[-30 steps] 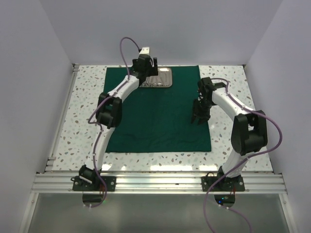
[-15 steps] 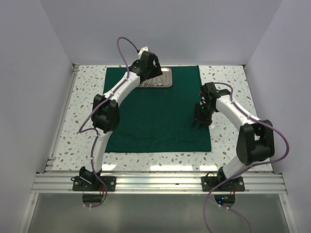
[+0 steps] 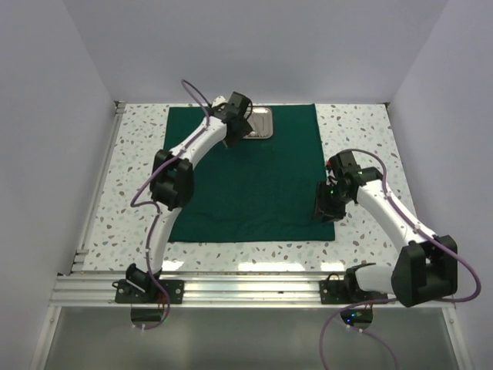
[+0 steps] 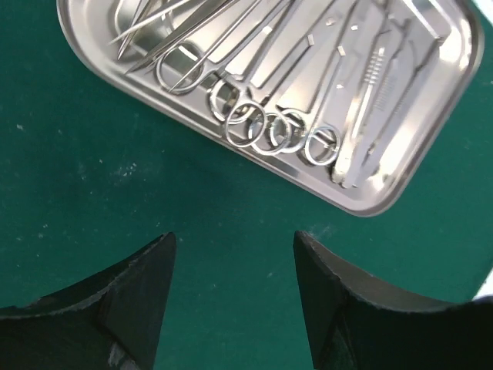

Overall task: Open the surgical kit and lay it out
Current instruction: Move the container from the surgical kit.

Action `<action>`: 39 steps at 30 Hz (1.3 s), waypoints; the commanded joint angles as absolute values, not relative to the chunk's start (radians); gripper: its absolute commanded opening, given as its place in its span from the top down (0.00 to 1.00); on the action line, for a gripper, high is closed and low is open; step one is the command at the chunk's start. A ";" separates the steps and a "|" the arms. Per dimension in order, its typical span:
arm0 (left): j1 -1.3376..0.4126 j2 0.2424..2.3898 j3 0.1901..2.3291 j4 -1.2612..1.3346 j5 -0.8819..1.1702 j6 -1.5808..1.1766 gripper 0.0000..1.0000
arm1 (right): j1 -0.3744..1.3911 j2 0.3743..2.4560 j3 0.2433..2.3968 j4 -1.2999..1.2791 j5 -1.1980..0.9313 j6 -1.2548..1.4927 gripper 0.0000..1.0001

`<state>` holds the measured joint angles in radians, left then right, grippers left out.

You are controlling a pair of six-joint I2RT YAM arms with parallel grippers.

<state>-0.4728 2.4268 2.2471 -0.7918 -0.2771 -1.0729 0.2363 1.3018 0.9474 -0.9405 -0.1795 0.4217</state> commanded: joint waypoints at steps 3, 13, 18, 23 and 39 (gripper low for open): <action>-0.495 2.494 2.281 -0.891 -0.383 -1.262 0.34 | 0.238 1.227 0.954 -0.962 -0.227 0.410 0.58; -0.479 2.553 2.339 -0.844 -0.437 -1.382 0.36 | 0.238 1.189 0.922 -0.956 -0.268 0.425 0.59; -0.474 2.563 2.370 -0.833 -0.471 -1.413 0.37 | 0.239 1.198 0.903 -0.937 -0.278 0.425 0.59; -0.465 2.572 2.368 -0.841 -0.491 -1.463 0.39 | 0.239 1.233 0.936 -0.927 -0.302 0.425 0.60; -0.436 2.625 2.404 -0.675 -0.480 -1.473 0.47 | 0.262 1.330 1.011 -0.911 -0.273 0.411 0.61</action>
<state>-0.4503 2.6045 2.3646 -0.7319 -0.4473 -1.4483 0.2581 1.3144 0.9691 -0.9245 -0.2741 0.4244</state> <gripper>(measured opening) 0.540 0.389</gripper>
